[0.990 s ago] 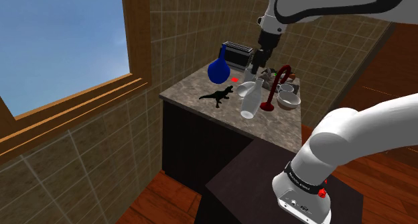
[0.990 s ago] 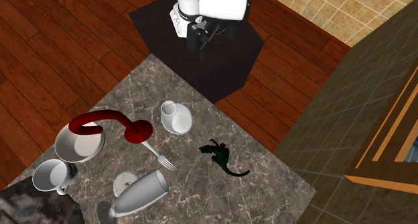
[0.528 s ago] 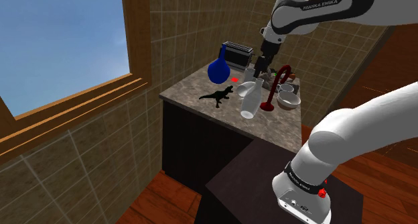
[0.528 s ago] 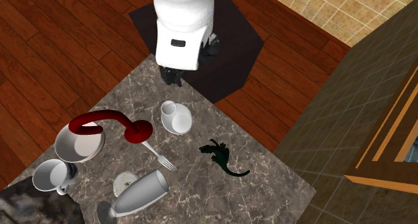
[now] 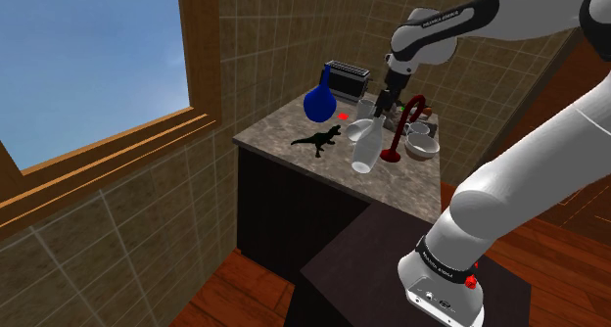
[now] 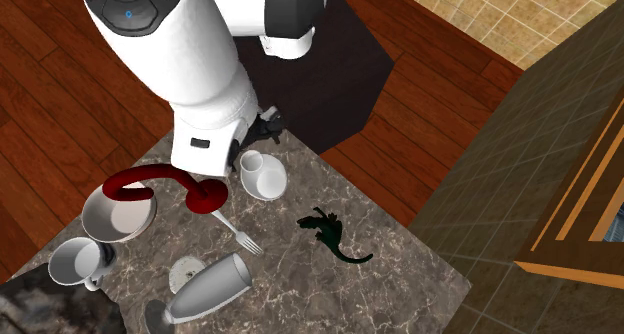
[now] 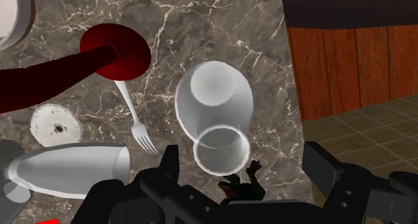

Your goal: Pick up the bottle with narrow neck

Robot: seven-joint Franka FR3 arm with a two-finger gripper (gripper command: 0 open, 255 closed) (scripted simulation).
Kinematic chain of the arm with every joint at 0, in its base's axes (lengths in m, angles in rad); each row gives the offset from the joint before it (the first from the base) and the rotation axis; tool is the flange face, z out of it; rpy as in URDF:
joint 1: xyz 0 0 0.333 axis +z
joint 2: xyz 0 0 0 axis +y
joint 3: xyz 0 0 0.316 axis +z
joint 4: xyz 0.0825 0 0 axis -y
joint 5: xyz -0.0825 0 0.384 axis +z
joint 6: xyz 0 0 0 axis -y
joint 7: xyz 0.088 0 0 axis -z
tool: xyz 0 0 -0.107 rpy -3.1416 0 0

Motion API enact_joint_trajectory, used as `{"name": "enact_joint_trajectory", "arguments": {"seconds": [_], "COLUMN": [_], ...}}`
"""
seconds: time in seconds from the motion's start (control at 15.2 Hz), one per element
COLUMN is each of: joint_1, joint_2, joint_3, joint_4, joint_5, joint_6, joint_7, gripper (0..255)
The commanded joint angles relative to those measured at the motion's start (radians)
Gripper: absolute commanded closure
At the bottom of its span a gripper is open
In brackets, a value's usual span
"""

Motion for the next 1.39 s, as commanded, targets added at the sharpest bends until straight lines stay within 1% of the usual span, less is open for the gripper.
{"name": "enact_joint_trajectory", "arguments": {"seconds": [0.0,0.4,0.53,0.59,1.19,1.32], "joint_1": [-0.002,0.002,0.002,0.002,0.002,0.001], "joint_2": [0.04,0.084,0.089,0.088,0.089,0.073], "joint_3": [-0.024,-0.036,-0.038,-0.037,-0.037,-0.033], "joint_4": [0.002,-0.044,-0.048,-0.048,-0.048,-0.033], "joint_5": [0.018,0.035,0.038,0.037,0.038,0.03], "joint_6": [0.036,0.123,0.131,0.131,0.131,0.102], "joint_7": [-0.031,-0.048,-0.05,-0.05,-0.05,-0.044], "gripper": [0,0,0,255,255,255]}}
